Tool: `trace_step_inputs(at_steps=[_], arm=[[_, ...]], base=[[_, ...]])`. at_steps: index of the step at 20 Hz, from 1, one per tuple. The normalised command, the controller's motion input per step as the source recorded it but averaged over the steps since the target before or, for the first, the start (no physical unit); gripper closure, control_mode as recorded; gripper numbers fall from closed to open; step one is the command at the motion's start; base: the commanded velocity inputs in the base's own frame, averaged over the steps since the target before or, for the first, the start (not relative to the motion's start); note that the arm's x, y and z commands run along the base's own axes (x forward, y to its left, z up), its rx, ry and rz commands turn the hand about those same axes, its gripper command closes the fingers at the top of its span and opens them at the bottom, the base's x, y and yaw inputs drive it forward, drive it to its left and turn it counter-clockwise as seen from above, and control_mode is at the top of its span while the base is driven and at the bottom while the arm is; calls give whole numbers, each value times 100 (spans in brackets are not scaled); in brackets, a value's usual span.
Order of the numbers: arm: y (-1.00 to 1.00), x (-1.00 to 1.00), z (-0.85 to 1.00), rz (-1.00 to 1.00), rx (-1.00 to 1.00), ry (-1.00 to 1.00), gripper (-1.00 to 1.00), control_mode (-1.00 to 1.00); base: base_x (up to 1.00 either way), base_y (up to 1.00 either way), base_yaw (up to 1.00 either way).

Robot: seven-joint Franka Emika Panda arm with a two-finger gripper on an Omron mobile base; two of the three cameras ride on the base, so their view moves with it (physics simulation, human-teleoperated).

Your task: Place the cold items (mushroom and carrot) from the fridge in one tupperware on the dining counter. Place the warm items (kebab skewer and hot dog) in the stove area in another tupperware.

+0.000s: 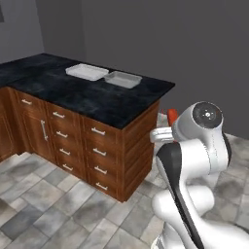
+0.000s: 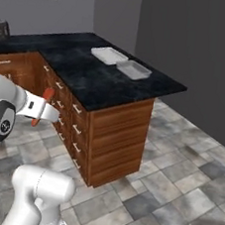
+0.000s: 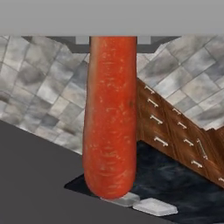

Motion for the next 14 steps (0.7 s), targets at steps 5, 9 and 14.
trace_step_inputs(at_steps=[5, 9, 14], arm=[[0, 0, 0, 0, 0, 0, 100, 100], [0, 0, 0, 0, 0, 0, 100, 100], [0, 0, 0, 0, 0, 0, 100, 100]], base=[[69, -100, 0], [69, -100, 0], [71, -100, 0]])
